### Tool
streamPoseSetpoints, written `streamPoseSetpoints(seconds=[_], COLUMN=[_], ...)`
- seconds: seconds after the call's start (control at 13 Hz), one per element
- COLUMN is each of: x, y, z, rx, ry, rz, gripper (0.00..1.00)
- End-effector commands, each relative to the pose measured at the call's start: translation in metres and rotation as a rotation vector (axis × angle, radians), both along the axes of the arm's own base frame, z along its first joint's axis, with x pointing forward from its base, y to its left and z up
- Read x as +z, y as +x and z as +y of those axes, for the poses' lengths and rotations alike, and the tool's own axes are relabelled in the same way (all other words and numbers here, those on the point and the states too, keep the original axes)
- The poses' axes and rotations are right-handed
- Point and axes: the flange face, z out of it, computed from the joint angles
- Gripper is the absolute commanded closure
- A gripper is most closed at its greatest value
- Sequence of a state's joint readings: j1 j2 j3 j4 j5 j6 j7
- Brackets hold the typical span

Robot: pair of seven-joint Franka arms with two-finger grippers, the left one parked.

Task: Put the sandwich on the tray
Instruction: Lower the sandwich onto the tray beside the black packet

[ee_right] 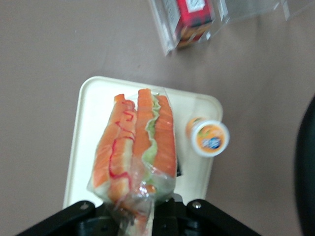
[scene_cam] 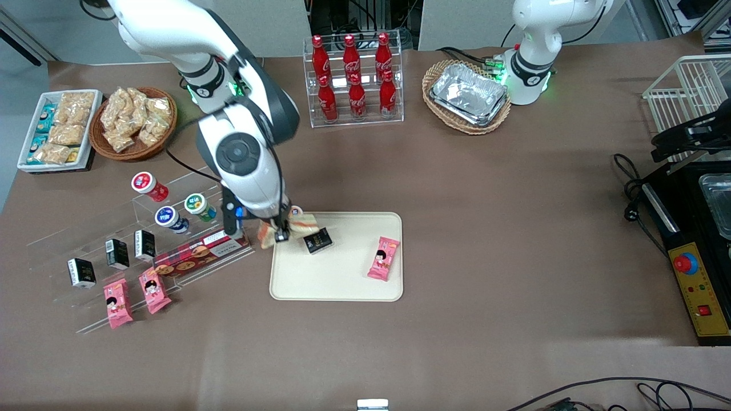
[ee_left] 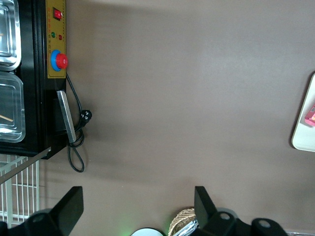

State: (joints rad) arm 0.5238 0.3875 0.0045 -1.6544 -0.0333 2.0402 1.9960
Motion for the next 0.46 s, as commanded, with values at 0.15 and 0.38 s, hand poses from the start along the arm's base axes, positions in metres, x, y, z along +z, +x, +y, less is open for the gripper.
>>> streamPoseSetpoints(seconds=[0.15, 0.38], x=[-0.062, -0.091], y=[0.048, 0.055], z=[0.035, 0.04], rx=[-0.101, -0.105], ry=[0.043, 0.062], rz=[-0.084, -0.108], gripper=[1.0, 1.0])
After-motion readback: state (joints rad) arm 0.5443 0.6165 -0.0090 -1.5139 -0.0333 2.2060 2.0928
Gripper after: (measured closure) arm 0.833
